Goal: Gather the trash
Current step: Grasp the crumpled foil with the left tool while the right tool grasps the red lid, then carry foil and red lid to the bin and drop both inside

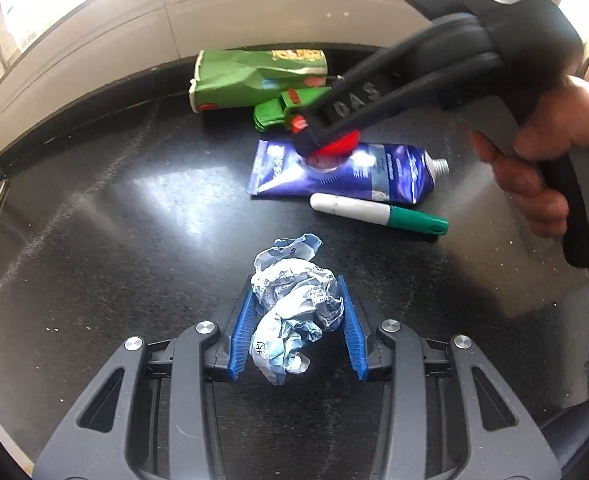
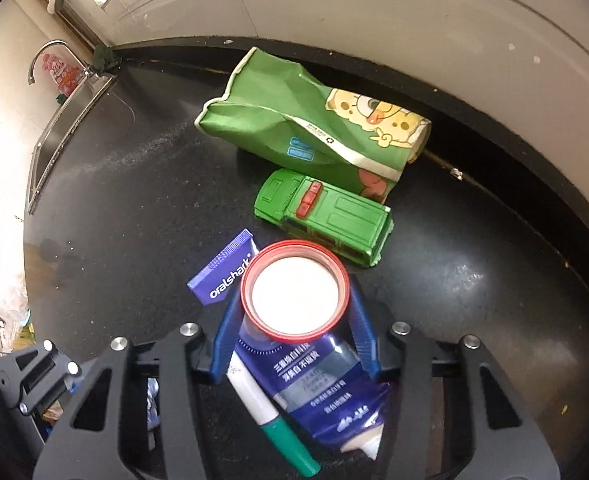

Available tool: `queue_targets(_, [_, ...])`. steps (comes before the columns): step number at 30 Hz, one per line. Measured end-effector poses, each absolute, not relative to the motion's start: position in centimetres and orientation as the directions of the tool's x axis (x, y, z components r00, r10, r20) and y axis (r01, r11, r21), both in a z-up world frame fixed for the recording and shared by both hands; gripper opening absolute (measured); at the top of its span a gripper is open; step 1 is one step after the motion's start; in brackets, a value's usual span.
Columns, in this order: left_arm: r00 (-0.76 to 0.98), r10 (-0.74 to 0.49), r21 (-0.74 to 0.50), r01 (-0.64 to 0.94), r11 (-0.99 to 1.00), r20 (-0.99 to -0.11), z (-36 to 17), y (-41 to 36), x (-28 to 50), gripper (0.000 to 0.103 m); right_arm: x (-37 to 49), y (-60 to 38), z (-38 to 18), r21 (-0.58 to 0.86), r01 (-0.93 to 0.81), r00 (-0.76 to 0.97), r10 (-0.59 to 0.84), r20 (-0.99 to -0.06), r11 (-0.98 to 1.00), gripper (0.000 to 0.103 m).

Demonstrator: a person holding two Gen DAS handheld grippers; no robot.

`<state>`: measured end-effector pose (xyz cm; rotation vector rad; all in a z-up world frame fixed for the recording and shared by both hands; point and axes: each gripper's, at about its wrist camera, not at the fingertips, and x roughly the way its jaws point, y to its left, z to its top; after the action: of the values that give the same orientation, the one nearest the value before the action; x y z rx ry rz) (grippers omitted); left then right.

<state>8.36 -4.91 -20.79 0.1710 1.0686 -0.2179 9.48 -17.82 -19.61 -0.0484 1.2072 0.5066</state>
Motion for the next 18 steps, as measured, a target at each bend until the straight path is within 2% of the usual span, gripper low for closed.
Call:
queue_targets(8, [0.475, -0.077, 0.036, 0.225, 0.974, -0.877, -18.0, -5.1, 7.5, 0.039, 1.9, -22.3, -13.3, 0.178, -0.330, 0.390, 0.306, -0.869, 0.927, 0.049])
queue_targets(18, [0.464, -0.098, 0.037, 0.274, 0.961, -0.880, -17.0, -6.3, 3.2, 0.040, -10.4, -25.8, -12.5, 0.178, -0.204, 0.423, 0.250, -0.871, 0.963, 0.049])
